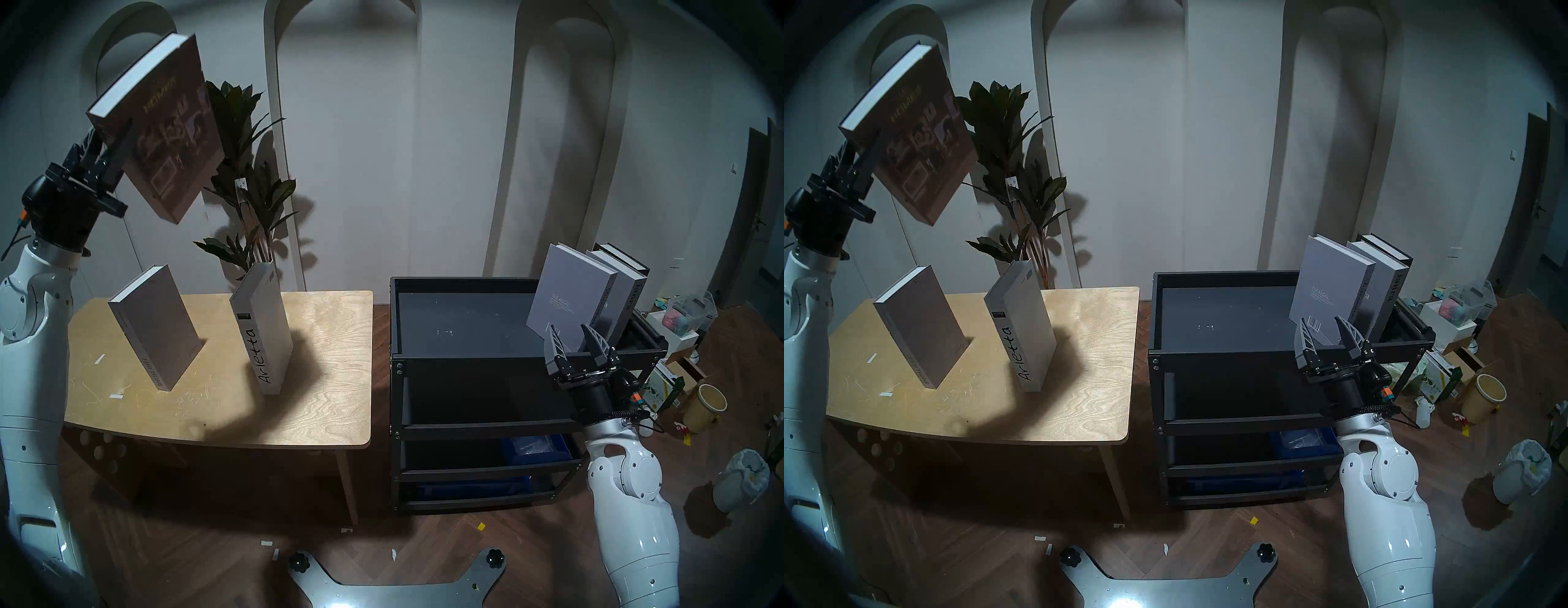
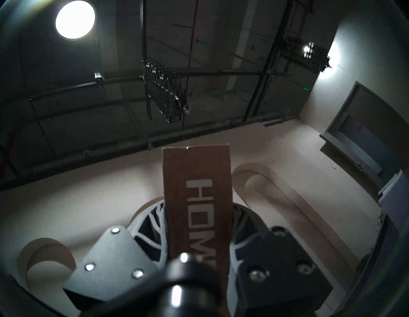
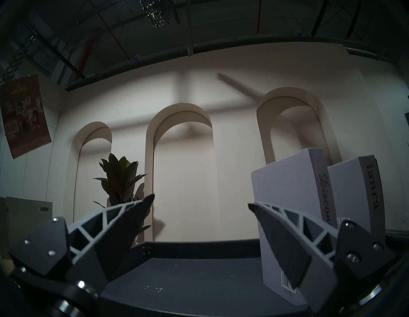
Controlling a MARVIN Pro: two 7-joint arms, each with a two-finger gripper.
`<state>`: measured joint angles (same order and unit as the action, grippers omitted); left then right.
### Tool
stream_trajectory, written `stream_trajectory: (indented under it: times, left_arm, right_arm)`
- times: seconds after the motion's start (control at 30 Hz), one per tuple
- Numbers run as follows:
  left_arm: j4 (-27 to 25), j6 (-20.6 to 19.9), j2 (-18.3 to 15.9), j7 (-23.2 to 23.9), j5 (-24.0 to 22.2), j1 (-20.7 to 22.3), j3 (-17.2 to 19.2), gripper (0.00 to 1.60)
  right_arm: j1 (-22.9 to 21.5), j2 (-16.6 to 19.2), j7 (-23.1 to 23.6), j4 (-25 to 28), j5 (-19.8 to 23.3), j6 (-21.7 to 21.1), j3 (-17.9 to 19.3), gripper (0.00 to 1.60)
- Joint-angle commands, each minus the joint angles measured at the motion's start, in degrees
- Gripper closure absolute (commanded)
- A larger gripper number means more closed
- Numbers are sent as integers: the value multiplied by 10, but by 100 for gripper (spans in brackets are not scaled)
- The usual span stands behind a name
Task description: Move the books from the display table onto the shelf, standing them upright with spines facing out and tallest at one end
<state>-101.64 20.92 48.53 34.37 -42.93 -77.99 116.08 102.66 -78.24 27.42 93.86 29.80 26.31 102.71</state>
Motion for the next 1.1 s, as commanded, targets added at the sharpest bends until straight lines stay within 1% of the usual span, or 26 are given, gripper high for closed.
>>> stream_trajectory:
  times: [0.0,0.03,0.17,0.2,0.27,0.3,0.33,0.4,0.47,0.5,0.63,0.67,0.7,0.83,0.9,1.03,1.07]
  left_arm:
    - [-45,-51,12,-53,-55,50,-6,160]
    - [-50,-79,20,-77,-77,57,-13,160]
    - [-49,-114,36,-111,-110,61,-31,160]
    - [-51,-126,40,-125,-121,63,-36,160]
    - [-51,-133,45,-133,-129,63,-40,160]
    - [-53,-144,50,-147,-141,65,-45,160]
    - [-55,-154,58,-159,-155,66,-52,160]
    - [-61,-168,65,-177,-172,71,-61,160]
    - [-65,-177,69,-188,-183,75,-68,160]
    - [-69,-182,72,-197,-191,78,-72,160]
    - [-82,-198,82,-221,-214,86,-84,160]
    - [-82,-198,82,-221,-214,86,-84,160]
    - [-88,-206,86,-234,-225,90,-90,160]
    - [-98,-222,97,-262,-248,100,-103,160]
    - [-102,-227,101,-274,-253,103,-111,160]
    - [-111,-237,111,-304,-264,107,-130,160]
    - [-111,-237,111,-304,-264,107,-130,160]
  right_arm:
    - [-38,-7,-12,-35,-23,-3,-22,0]
    - [-55,-9,-20,-61,-41,-1,-36,0]
    - [-79,-16,-30,-91,-68,3,-61,0]
    - [-87,-18,-35,-100,-77,7,-68,0]
    - [-95,-22,-37,-107,-84,9,-73,0]
    - [-98,-23,-43,-111,-93,13,-80,0]
    - [-112,-29,-45,-121,-107,19,-92,0]
    - [-124,-34,-50,-131,-127,29,-106,0]
    - [-129,-40,-54,-131,-140,36,-119,0]
    - [-142,-44,-55,-141,-150,42,-127,0]
    - [-163,-56,-63,-144,-181,59,-151,0]
    - [-163,-56,-63,-144,-181,59,-151,0]
    - [-172,-62,-68,-145,-199,71,-163,0]
    - [-189,-73,-81,-148,-239,92,-185,0]
    - [-198,-78,-86,-150,-259,102,-195,0]
    - [-215,-89,-103,-165,-314,126,-219,0]
    - [-215,-89,-103,-165,-314,126,-219,0]
